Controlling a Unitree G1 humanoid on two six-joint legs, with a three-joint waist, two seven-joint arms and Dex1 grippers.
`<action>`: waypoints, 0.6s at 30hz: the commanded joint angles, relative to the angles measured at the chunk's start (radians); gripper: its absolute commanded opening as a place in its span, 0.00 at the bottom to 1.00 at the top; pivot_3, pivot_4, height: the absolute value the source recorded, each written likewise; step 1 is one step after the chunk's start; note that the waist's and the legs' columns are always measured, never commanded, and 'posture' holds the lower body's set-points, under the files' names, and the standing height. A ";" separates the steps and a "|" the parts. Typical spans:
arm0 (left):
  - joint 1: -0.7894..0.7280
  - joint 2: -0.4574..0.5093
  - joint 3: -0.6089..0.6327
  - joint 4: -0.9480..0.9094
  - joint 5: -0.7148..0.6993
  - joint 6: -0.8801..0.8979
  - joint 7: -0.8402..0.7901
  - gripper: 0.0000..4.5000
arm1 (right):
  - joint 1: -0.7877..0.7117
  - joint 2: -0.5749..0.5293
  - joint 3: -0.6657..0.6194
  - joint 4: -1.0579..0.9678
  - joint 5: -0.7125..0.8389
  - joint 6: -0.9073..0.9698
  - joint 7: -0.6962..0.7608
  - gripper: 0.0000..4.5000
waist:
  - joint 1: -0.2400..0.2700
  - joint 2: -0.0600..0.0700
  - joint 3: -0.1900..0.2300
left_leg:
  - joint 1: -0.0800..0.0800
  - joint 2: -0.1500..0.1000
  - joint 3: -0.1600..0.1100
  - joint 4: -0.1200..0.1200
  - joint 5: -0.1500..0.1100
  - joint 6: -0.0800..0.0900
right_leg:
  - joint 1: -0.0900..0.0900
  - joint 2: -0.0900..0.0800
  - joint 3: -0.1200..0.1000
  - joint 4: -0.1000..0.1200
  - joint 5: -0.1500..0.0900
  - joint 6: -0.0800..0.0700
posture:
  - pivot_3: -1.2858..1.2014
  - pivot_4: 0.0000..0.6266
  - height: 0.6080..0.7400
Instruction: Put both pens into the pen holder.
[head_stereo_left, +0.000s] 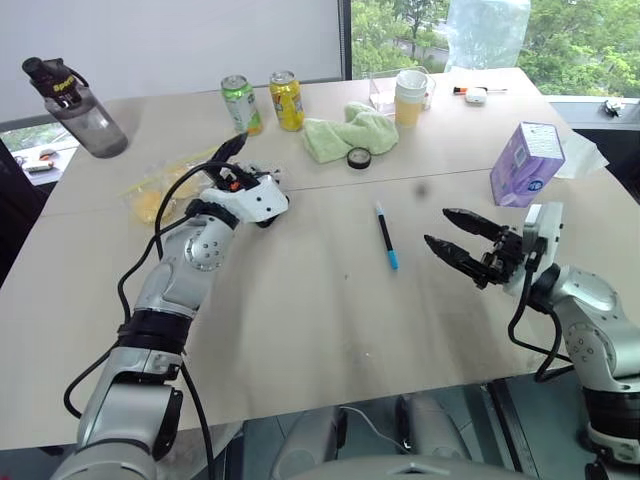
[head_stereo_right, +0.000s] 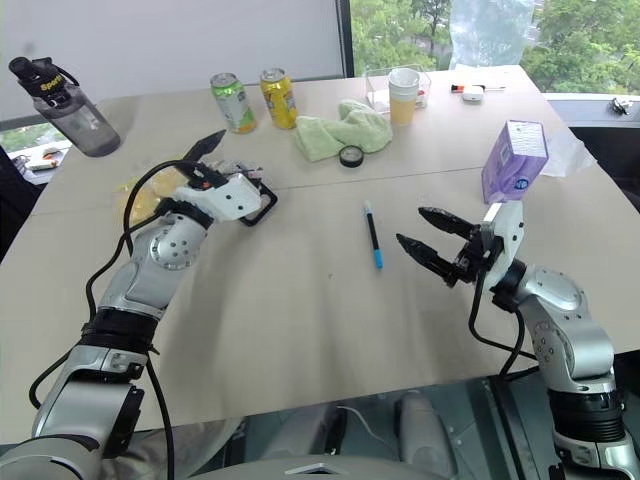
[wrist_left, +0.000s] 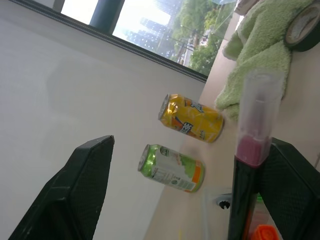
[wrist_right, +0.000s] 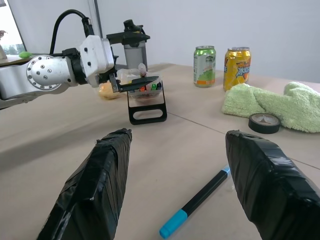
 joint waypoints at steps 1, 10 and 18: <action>-0.001 -0.007 0.045 -0.057 -0.027 0.040 0.010 0.99 | -0.014 -0.006 -0.002 -0.018 0.011 -0.004 0.005 0.72 | 0.000 0.000 0.000 | 0.000 0.000 0.000 0.000 0.000 0.000 | 0.000 0.000 0.000 0.000 0.000 0.000 | 0.52 0.24 1.00; 0.011 -0.029 0.098 -0.052 -0.101 0.127 -0.003 0.99 | -0.002 -0.013 0.003 -0.027 0.006 -0.003 -0.002 0.72 | -0.001 0.000 0.000 | 0.000 0.000 0.000 0.001 0.000 0.000 | 0.000 0.000 0.000 0.000 0.000 0.000 | 0.52 0.24 1.00; -0.003 -0.037 0.091 -0.047 -0.139 0.126 -0.043 0.99 | 0.035 -0.008 0.006 -0.010 -0.008 -0.037 0.009 0.72 | 0.001 0.000 0.000 | 0.000 0.000 0.000 0.002 0.000 0.000 | 0.000 0.000 0.000 0.001 0.000 0.000 | 0.52 0.24 1.00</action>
